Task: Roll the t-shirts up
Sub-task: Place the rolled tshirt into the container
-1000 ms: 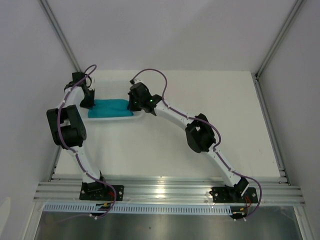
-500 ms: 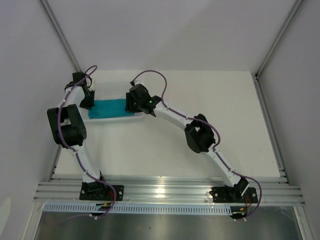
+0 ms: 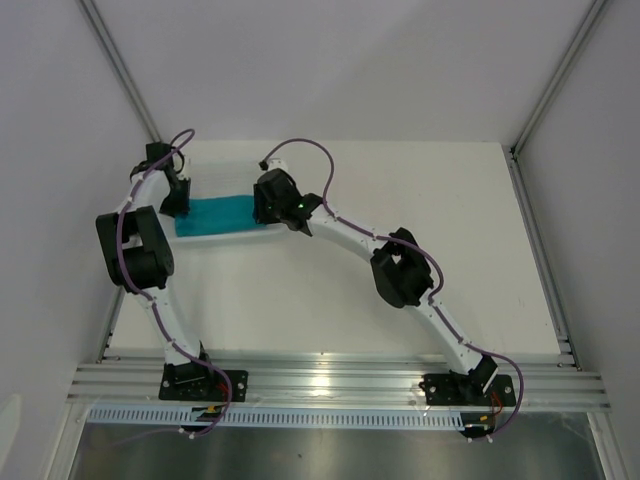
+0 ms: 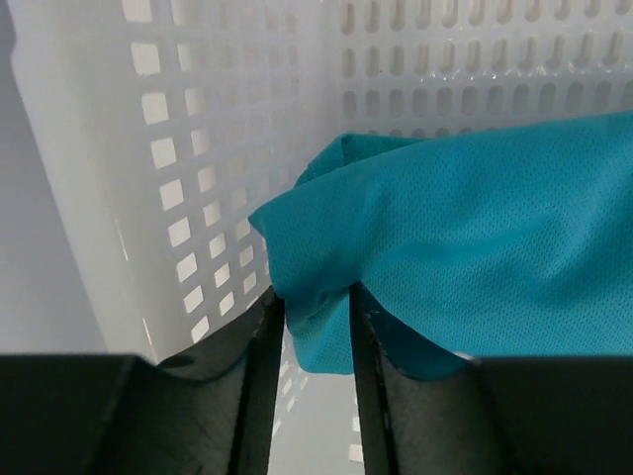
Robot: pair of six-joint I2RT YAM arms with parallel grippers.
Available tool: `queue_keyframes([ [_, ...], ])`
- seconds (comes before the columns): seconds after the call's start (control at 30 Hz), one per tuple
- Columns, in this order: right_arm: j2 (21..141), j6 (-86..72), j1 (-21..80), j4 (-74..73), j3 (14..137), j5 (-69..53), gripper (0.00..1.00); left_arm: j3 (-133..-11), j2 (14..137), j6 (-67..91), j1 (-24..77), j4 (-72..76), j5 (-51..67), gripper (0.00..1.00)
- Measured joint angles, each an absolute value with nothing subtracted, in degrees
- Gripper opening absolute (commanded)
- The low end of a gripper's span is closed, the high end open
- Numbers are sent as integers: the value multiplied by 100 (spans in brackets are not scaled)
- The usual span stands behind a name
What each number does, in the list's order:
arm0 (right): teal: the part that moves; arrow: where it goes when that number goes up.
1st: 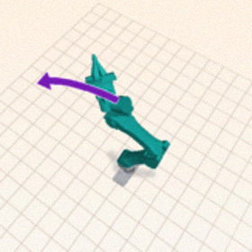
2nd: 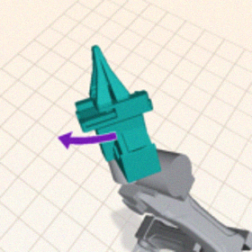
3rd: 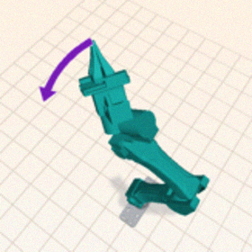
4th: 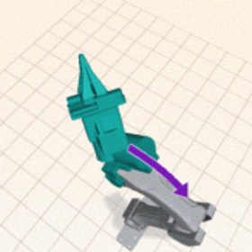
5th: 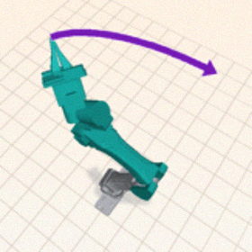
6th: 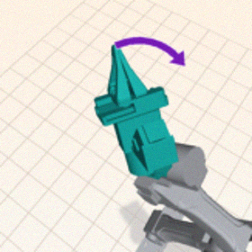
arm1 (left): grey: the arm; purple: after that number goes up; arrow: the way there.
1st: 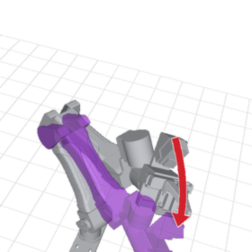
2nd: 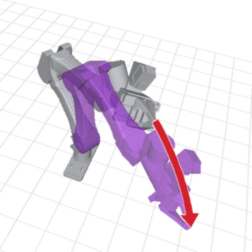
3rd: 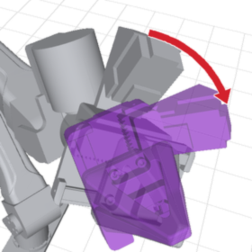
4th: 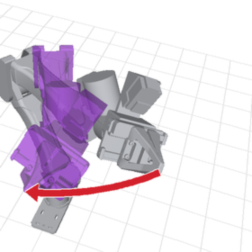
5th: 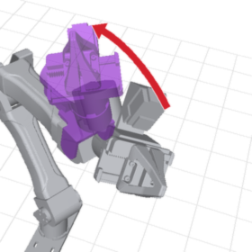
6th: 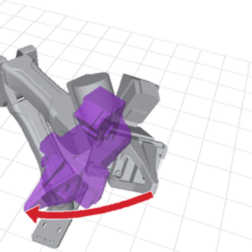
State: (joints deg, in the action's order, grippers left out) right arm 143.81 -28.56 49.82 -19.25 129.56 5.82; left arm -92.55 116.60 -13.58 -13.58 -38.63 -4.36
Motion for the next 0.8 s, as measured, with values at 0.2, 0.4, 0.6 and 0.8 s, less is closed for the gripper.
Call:
queue_keyframes([
  [0.2, 14180, -2724, 5013, -1680, 12731, 740, 33, -9288, 11598, -1393, -1326, -3822, -659, 52],
  [0.4, 14003, -2558, 5030, -1503, 12632, 829, 30, -9288, 11137, -1417, -1203, -3774, -926, 57],
  [0.6, 13850, -2499, 5048, -1315, 12473, 827, 26, -9443, 10704, -1431, -1011, -3675, -1179, 48],
  [0.8, 13450, -2488, 5052, -1100, 11907, 864, 14, -9157, 10141, -1863, -454, -3356, -1061, 26],
])
